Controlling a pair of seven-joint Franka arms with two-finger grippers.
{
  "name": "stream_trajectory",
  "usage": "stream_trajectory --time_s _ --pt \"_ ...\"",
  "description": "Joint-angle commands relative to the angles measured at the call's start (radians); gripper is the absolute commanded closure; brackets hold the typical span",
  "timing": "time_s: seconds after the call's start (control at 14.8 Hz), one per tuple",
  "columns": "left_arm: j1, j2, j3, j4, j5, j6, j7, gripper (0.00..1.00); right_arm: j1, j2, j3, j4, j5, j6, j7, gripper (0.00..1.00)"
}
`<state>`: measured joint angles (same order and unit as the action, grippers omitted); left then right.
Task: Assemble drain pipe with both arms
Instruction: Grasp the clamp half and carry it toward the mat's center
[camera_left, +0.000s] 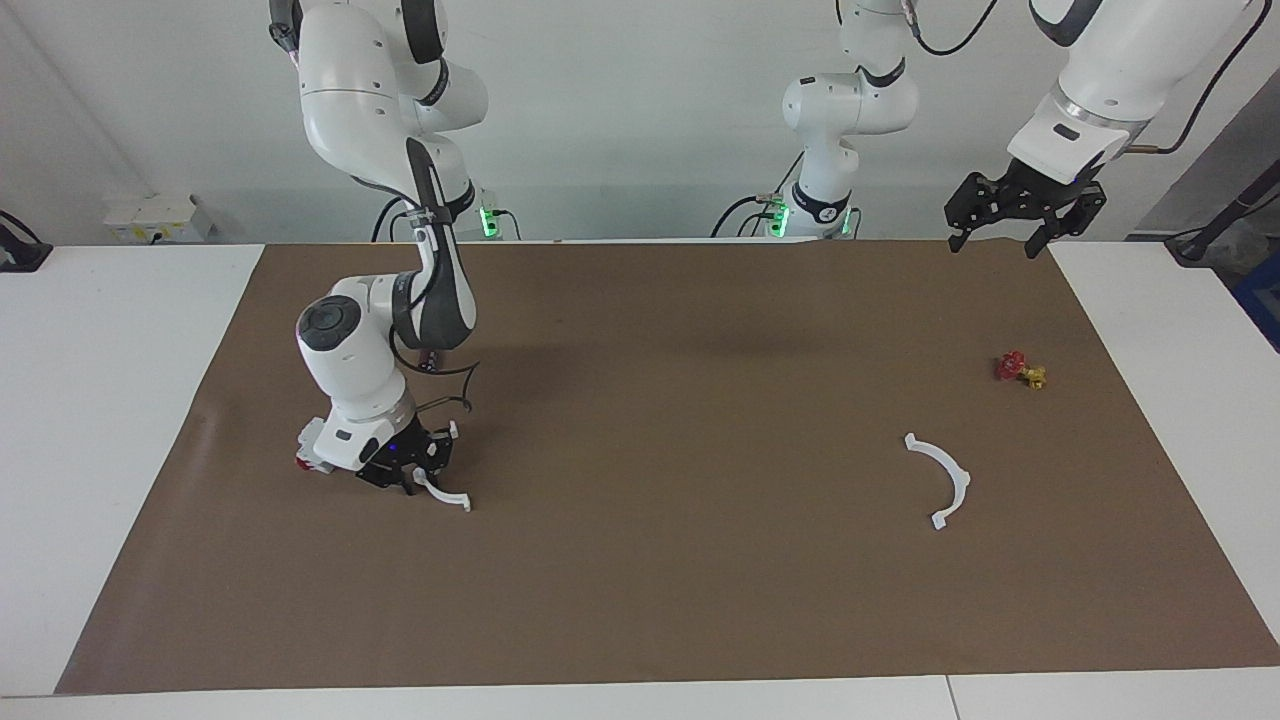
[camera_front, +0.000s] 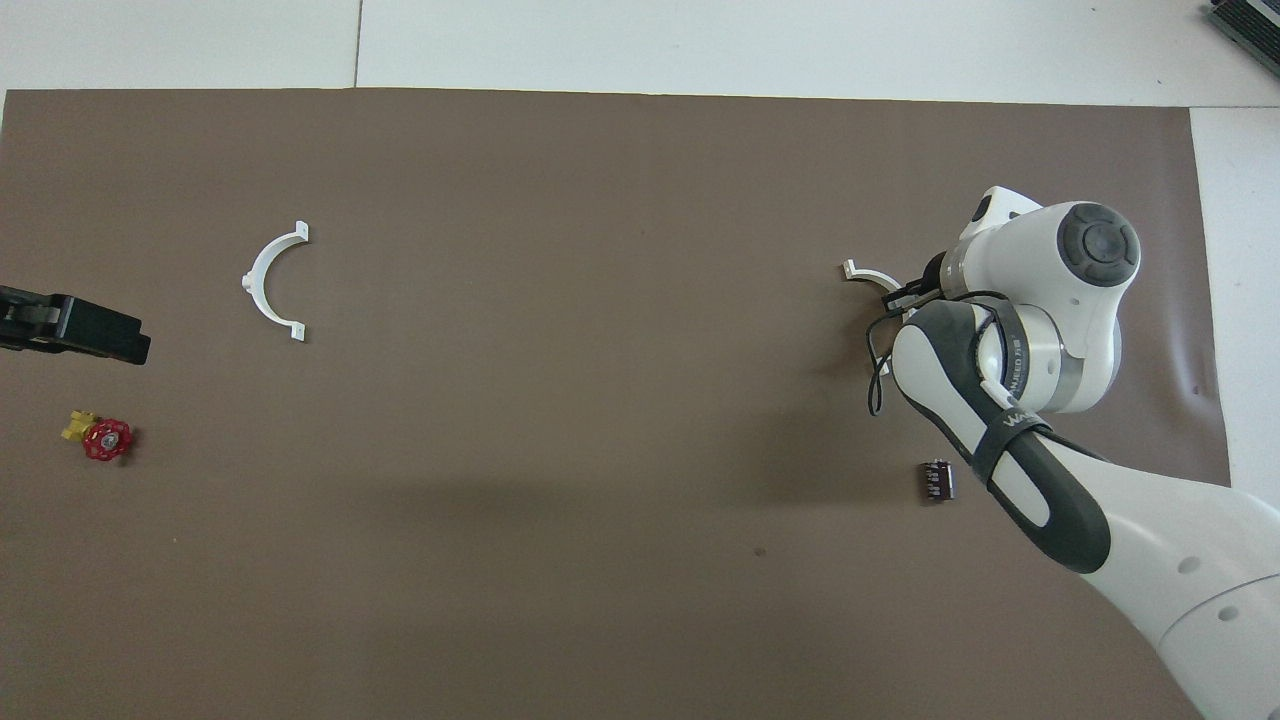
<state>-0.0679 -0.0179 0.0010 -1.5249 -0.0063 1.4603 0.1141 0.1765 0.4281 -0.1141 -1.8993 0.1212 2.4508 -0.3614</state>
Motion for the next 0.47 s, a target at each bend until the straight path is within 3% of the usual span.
stream_trajectory --time_s 0.0,0.2,0.41 --pt "0.003 -0.034 0.001 -0.04 -0.004 0.0 -0.01 0.0 -0.006 -0.017 0.007 0.028 0.034 -0.071 -0.03 1.0" --pt "0.005 -0.039 0.001 -0.043 -0.004 -0.005 -0.01 0.0 0.006 -0.041 0.013 0.1 0.034 -0.18 0.034 1.0" --pt "0.005 -0.039 0.001 -0.044 -0.004 0.003 -0.013 0.0 0.032 -0.062 0.088 0.161 0.025 -0.26 0.145 1.0"
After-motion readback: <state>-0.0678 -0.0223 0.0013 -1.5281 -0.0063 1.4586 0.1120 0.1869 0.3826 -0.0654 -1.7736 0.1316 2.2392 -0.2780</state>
